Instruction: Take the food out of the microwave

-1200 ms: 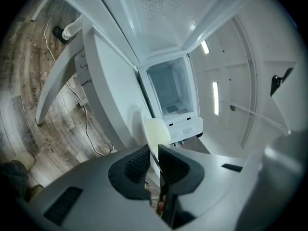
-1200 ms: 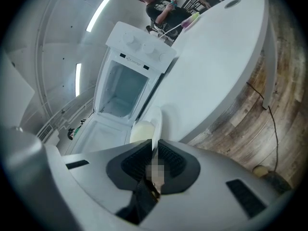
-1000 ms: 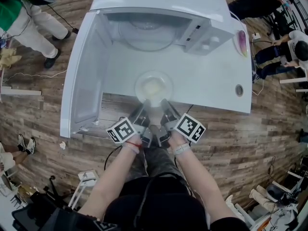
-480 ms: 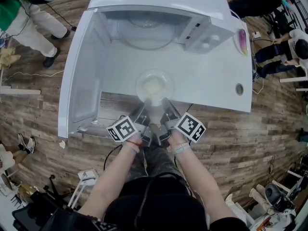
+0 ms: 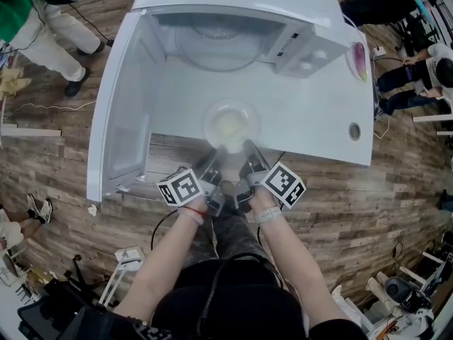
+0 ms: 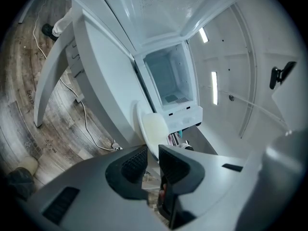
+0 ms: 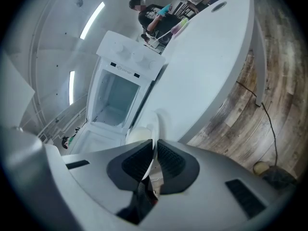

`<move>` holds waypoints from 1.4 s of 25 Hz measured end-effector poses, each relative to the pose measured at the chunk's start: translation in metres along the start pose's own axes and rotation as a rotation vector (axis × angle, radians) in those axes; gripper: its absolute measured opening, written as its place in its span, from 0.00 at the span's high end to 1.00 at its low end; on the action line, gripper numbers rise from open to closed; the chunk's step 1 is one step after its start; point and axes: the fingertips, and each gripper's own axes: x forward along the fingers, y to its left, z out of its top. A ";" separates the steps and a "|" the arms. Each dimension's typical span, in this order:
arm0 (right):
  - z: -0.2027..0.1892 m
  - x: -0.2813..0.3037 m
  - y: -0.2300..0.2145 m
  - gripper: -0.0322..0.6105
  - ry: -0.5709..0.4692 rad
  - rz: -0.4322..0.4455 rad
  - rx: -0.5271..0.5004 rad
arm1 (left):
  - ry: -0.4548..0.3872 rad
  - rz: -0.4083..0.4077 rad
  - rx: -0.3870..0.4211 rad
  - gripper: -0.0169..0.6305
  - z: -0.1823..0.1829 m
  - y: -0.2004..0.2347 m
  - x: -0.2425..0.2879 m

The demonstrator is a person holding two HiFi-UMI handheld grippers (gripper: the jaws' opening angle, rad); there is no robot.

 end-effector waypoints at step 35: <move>0.016 -0.006 0.001 0.77 -0.046 -0.114 -0.267 | 0.036 -0.005 -0.016 0.88 -0.004 0.003 -0.011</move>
